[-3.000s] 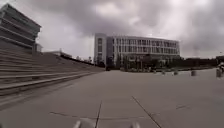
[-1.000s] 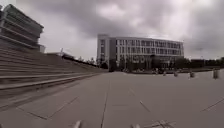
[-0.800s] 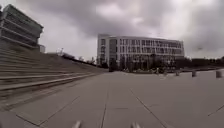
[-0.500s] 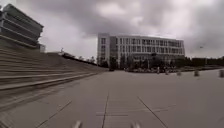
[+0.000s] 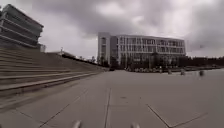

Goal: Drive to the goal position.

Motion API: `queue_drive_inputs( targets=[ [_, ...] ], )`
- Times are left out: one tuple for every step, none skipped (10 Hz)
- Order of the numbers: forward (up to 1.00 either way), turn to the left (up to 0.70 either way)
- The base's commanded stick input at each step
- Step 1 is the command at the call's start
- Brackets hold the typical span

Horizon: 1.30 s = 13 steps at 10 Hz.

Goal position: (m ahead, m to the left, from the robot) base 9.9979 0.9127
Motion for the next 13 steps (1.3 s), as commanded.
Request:
queue_drive_inputs(
  targets=[
    [0.85,-0.11],
    [0.85,-0.05],
    [0.85,0.0],
    [0.85,-0.06],
    [0.85,-0.15],
    [0.85,-0.05],
    [0.85,-0.15],
    [0.85,-0.09],
    [0.85,0.0],
    [0.85,-0.02],
    [0.85,-0.01],
    [0.85,0.0],
    [0.85,0.0]
  ],
)
